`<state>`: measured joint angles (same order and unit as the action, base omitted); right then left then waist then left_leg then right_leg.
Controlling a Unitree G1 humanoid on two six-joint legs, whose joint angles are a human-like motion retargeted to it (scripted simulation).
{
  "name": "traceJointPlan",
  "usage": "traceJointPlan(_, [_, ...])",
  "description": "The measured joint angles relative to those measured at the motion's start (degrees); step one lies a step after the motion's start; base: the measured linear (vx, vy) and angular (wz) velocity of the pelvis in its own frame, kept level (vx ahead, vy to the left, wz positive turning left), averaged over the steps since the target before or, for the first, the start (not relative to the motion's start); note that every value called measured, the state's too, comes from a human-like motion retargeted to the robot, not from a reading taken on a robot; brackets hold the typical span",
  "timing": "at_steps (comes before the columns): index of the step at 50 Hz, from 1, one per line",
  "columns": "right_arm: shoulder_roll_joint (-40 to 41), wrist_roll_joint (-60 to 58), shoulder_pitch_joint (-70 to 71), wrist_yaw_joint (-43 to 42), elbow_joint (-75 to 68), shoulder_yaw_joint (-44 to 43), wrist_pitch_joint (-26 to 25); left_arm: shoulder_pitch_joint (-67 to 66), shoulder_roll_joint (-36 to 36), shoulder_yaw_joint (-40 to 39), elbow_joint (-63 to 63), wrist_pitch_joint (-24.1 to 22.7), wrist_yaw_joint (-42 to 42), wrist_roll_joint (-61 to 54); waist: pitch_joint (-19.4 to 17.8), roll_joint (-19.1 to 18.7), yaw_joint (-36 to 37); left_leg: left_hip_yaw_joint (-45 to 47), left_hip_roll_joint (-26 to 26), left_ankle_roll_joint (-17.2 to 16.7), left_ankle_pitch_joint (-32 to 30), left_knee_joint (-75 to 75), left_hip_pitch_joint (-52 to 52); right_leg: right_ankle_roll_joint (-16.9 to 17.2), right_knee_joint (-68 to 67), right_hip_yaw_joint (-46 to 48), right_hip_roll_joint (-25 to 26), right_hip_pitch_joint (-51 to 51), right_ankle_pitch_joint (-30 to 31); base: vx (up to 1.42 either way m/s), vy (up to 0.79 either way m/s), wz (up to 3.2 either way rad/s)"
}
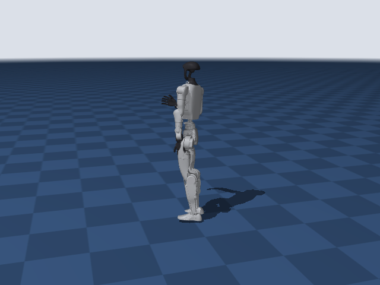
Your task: Upper body actions
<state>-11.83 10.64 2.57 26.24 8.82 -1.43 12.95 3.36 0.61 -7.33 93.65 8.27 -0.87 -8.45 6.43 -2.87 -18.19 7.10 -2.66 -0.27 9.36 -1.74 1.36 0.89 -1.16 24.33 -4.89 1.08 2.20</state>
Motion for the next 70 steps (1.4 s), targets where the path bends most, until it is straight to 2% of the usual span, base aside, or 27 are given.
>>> traceJointPlan(2, [1.2,7.3,3.0,-3.0,1.0,1.1,-0.2,-0.1,-0.1,0.3,-0.2,-0.1,0.1,-0.1,0.2,0.0,0.1,-0.1,0.0,0.0,0.0,0.0,-0.1,0.0,0.0,0.0,0.0,-0.1,0.0,0.0,0.0,0.0])
traceJointPlan(5, [2.1,9.9,8.1,-5.2,1.9,3.7,-0.3,-0.6,-0.3,0.8,-0.5,-0.3,0.1,-0.1,0.5,0.0,0.3,-0.1,0.0,0.0,-0.1,0.1,-0.3,0.0,0.0,0.0,0.0,-0.2,0.1,0.0,0.0,0.0])
traceJointPlan(10, [1.7,-4.5,17.3,-5.2,-0.1,12.4,0.3,-0.4,-0.3,0.4,0.2,-0.1,0.0,0.4,0.1,0.2,0.8,0.7,0.0,0.0,0.1,0.3,-1.1,-0.2,-0.3,-0.8,0.0,-0.1,0.3,0.0,0.0,-0.04])
traceJointPlan(14, [2.3,-17.5,21.2,-8.7,-2.8,17.1,2.3,-0.1,-0.8,-0.6,0.2,-0.2,0.0,0.1,-0.8,0.6,1.5,0.9,0.1,0.0,0.1,0.4,-1.8,-0.2,-0.5,-0.9,0.0,-0.5,0.3,0.0,0.0,0.0])
traceJointPlan(17, [3.7,-16.8,21.1,-10.5,-3.5,18.4,3.2,0.0,-1.2,-1.0,-0.1,-0.5,-0.1,0.1,-1.3,0.7,1.8,0.7,0.2,0.0,-0.1,0.4,-1.9,-0.2,-0.5,-0.5,0.0,-0.9,0.2,-0.01,0.0,0.14])
traceJointPlan(20, [4.1,-10.4,19.4,-13.8,-2.0,17.4,4.7,0.0,-1.1,-1.3,0.0,-0.7,-0.2,0.5,-1.3,1.0,1.6,0.3,0.1,0.0,-0.2,0.4,-1.7,-0.1,-0.4,0.3,-0.1,-1.2,0.0,0.03,0.01,0.28])
traceJointPlan(23, [2.6,-8.0,16.8,-25.5,1.6,14.2,8.5,-0.6,-0.9,-1.3,0.3,-0.6,-0.1,0.6,-0.8,1.1,-0.2,-1.8,-0.3,-0.2,-0.1,0.3,-1.4,0.1,-0.2,2.4,-0.5,-1.5,-0.3,0.03,0.0,0.65])
traceJointPlan(27, [0.5,-16.3,12.9,-54.2,6.5,8.5,14.1,-1.2,-0.3,-1.2,0.9,-0.4,0.1,0.9,0.0,1.3,-4.6,-6.2,-0.7,-1.0,0.3,0.6,-1.5,0.5,-0.3,6.4,-1.8,-1.7,-0.9,0.02,0.0,0.89])
traceJointPlan(30, [0.0,-27.4,9.4,-71.8,9.7,3.6,12.9,-1.5,-0.1,-1.4,1.4,-0.1,-0.1,0.8,0.2,1.3,-6.1,-7.0,-0.7,-1.5,0.5,0.8,-1.6,0.6,-0.3,7.2,-2.3,-1.6,-1.0,0.01,0.0,0.2])
traceJointPlan(34, [1.8,-33.8,5.0,-82.9,11.2,-2.5,9.6,-1.7,-0.3,-2.1,1.2,0.0,-0.3,0.2,-0.1,0.8,-5.7,-5.4,-0.3,-1.2,0.4,0.5,-1.2,0.5,-0.2,5.4,-1.6,-1.3,-0.8,0.01,0.0,-0.38])
traceJointPlan(37, [4.3,-30.6,4.3,-86.9,9.0,-7.6,6.0,-1.8,-0.5,-1.9,0.8,0.0,-0.4,0.3,-0.6,0.4,-3.6,-2.5,0.0,-0.5,0.1,0.3,-1.0,0.1,-0.1,2.5,-0.4,-1.0,-0.4,0.0,-0.01,-0.92])
traceJointPlan(40, [7.7,-18.8,8.1,-84.9,3.1,-13.1,2.1,-1.9,-0.4,-0.7,0.4,-0.1,-0.6,0.5,-0.7,0.1,-2.7,-0.8,0.4,-0.3,0.2,0.2,-1.0,0.0,0.0,0.9,0.2,-0.7,0.0,-0.01,-0.03,-0.58])
traceJointPlan(42, [8.9,-11.7,10.7,-79.2,-0.8,-15.3,0.4,-1.9,-0.3,-0.2,0.2,-0.1,-0.8,0.7,-0.6,-0.1,-3.1,-0.3,0.5,-0.3,0.3,0.2,-1.1,-0.1,0.0,0.5,0.3,-0.5,0.1,0.0,-0.02,-0.29])
traceJointPlan(45, [8.9,-5.5,11.2,-72.0,-1.7,-14.2,0.9,-1.2,-0.1,0.5,0.1,0.4,-0.9,1.0,-1.1,-0.2,-3.2,0.4,0.6,-0.2,0.3,0.2,-1.4,-0.1,0.0,-0.1,0.5,-0.4,0.3,0.01,0.0,-0.24])
traceJointPlan(54, [2.7,-18.0,8.5,-58.3,7.5,0.9,1.4,-0.4,-0.2,1.2,-1.3,0.0,0.0,-0.1,-1.0,-0.1,-2.5,0.7,0.7,-0.2,0.3,0.3,-1.6,-0.2,-0.1,-0.4,0.6,-0.5,0.3,0.0,0.0,0.0])
traceJointPlan(58, [0.4,-20.4,15.0,-48.4,4.3,5.8,-2.7,0.1,-0.4,0.6,-1.4,-0.1,0.3,0.0,-0.9,-0.2,-2.3,0.6,0.7,-0.1,0.3,0.3,-1.7,-0.2,-0.2,-0.4,0.6,-0.5,0.3,0.0,0.0,0.0])
traceJointPlan(61, [-0.6,-22.3,22.3,-41.1,-3.2,7.3,-5.6,0.2,-0.8,0.4,-1.3,-0.3,0.4,-0.2,-0.9,-0.1,-1.5,0.7,0.6,-0.1,0.3,0.4,-2.0,-0.2,-0.4,-0.5,0.5,-0.4,0.4,0.0,0.0,0.0])
traceJointPlan(65, [-1.0,-25.4,34.0,-33.5,-20.4,7.9,-7.1,0.2,-0.8,0.6,-0.9,-0.3,0.5,-0.1,-1.3,0.1,-0.4,1.3,0.5,-0.1,0.2,0.5,-2.3,-0.2,-0.6,-1.2,0.2,-0.2,0.6,-0.07,0.01,-0.1])
traceJointPlan(68, [-0.6,-31.7,40.7,-31.2,-33.3,6.6,-9.2,0.5,-0.5,0.8,0.0,0.0,0.6,0.6,-1.6,0.3,0.3,1.5,0.5,-0.1,0.1,0.5,-2.1,-0.1,-0.6,-1.1,0.1,-0.1,0.8,-0.05,0.0,0.0])
traceJointPlan(70, [-0.4,-34.8,42.9,-32.6,-38.4,6.0,-12.2,0.7,-0.2,0.9,0.6,0.2,0.6,1.0,-1.7,0.4,0.7,1.4,0.5,-0.1,0.0,0.5,-2.0,0.0,-0.6,-0.9,0.0,-0.1,0.7,0.0,0.01,0.09])
